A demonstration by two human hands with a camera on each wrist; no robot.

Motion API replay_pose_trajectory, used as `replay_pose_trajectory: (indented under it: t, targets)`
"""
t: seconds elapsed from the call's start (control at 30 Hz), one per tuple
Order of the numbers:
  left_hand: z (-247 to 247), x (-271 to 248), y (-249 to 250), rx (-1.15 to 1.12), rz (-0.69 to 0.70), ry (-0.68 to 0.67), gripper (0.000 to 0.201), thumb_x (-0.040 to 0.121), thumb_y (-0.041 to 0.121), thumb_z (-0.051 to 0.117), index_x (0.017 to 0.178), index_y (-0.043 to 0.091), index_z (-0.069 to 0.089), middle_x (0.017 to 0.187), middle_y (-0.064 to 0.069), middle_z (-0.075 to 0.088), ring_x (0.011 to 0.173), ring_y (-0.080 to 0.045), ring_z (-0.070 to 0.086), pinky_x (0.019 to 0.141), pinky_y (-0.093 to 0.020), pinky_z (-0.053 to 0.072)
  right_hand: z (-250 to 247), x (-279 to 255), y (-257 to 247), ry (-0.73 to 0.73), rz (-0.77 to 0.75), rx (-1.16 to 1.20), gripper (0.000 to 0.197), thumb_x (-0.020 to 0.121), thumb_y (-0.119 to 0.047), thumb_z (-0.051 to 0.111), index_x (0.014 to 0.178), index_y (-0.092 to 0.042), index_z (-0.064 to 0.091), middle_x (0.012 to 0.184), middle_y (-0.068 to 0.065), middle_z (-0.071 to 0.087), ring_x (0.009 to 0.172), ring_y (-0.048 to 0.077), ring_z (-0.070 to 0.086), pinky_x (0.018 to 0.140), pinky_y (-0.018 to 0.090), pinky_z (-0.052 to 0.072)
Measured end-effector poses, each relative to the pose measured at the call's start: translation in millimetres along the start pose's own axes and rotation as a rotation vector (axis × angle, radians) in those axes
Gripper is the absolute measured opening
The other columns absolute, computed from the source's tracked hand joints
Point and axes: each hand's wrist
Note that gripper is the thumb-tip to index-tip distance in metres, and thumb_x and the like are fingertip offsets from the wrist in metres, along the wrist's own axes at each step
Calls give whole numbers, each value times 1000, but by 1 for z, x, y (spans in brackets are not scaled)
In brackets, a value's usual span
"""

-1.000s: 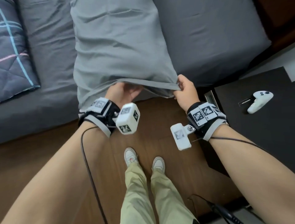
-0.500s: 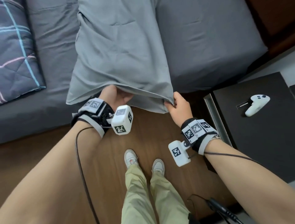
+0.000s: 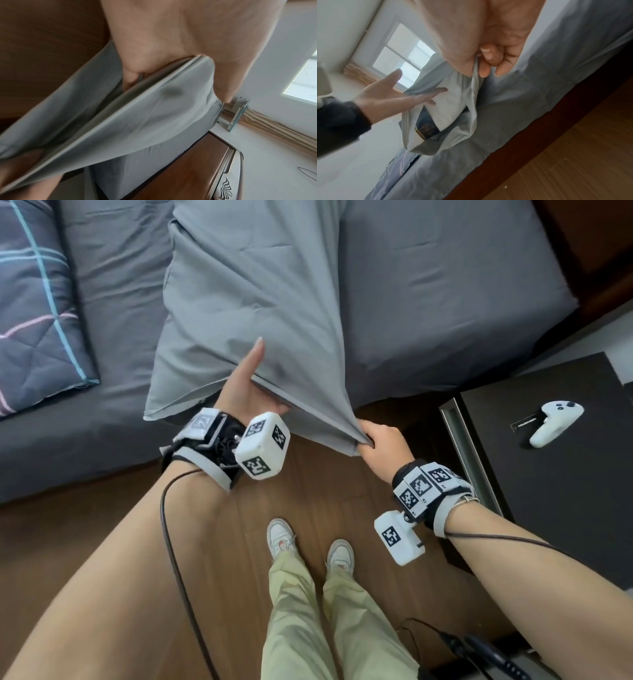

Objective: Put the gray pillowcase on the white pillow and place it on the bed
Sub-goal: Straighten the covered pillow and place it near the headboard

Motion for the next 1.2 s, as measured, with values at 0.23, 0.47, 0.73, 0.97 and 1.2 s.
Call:
replay_pose_trajectory:
  t: [0.23,0.47,0.73,0.97,1.2]
  targets:
    - [26,1,7,-1,75,96,52,96,37,44,69,10,79,83,-7,77,78,-21,75,73,-36,54,12,-26,14,-107,-32,-165,36,90,-9,48,124,-13,60,105,12,69,96,31,64,81,36,52]
    - [-17,0,-6,157,-112,264,30,97,38,43,116,17,55,109,-3,65,98,-20,61,82,-38,51,8,-12,13,187,175,112,39,90,-9,48,127,-21,58,112,6,69,101,25,63,84,29,50]
    - [-75,-24,1,200,-23,551,9,95,11,48,86,9,50,81,-6,57,75,-17,60,66,-29,51,22,14,-35,189,124,-88,55,85,-20,58,138,-17,42,136,9,45,124,29,41,101,41,38]
    - [-127,-38,53,21,4,558,28,98,27,44,74,14,50,35,5,54,40,-9,57,34,-15,44,55,27,-78,151,-99,-327,93,74,-44,69,150,-27,18,157,3,17,145,25,13,117,48,15]
    - [-190,-59,85,228,-23,632,17,96,15,45,83,16,56,40,8,59,37,-3,52,52,-15,42,93,65,-118,134,66,-552,117,69,-30,81,152,-28,-2,162,6,1,149,28,2,117,54,9]
Point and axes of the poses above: each hand's wrist, its own x-axis towards the middle knuckle, its own z-axis out of the palm, y = z × x
